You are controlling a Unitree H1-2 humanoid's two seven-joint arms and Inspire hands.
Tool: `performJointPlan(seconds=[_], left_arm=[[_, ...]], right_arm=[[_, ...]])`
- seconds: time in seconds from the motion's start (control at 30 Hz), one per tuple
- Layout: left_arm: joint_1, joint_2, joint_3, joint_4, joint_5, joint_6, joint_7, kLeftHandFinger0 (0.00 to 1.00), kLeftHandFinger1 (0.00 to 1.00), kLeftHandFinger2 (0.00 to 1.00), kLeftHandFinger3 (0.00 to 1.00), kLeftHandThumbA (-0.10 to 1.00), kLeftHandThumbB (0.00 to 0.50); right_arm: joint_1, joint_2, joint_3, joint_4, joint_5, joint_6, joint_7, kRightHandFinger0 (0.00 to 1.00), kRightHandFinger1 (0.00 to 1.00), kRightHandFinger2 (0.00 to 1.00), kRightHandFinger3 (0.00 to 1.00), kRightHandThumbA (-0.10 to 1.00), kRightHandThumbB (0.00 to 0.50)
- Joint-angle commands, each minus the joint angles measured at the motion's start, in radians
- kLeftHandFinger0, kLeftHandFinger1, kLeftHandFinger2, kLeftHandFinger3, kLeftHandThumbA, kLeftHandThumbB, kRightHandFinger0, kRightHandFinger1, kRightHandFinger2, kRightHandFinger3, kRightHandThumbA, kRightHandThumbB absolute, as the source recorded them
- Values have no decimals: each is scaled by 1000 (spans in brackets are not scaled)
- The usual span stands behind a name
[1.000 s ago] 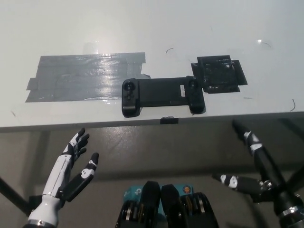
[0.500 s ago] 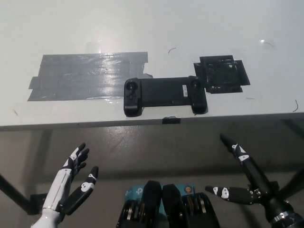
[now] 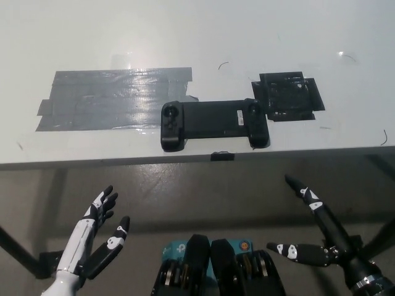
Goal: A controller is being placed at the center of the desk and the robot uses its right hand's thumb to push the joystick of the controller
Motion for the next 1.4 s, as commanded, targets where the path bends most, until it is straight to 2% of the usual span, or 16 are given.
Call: performJointPlan(seconds=[0.0,0.57,0.7,0.97,1.17,1.37], left_arm=[[-11,15,5,-43,12,-23,-4,1000,1000,1000,1000,587,106],[-5,17,5,-47,7,-29,-7,1000,1000,1000,1000,566,96],[11,15,1,-48,9,-34,-7,1000,1000,1000,1000,532,83],[21,12,0,-52,15,-30,-3,1000,1000,1000,1000,509,91],[21,13,0,-58,12,-23,-7,1000,1000,1000,1000,466,82],[17,16,2,-56,7,-23,-11,1000,1000,1000,1000,446,77]], right_arm=[[-13,-14,2,-26,-19,-43,3,1000,1000,1000,1000,988,378],[-10,-17,0,-35,-15,-35,9,1000,1000,1000,1000,962,360],[2,-18,1,-37,-13,-40,9,1000,1000,1000,1000,961,370],[9,-19,6,-47,-45,-26,2,1000,1000,1000,1000,991,389],[6,-17,2,-43,-44,-28,4,1000,1000,1000,1000,967,374],[2,-16,3,-44,-47,-22,5,1000,1000,1000,1000,963,382]])
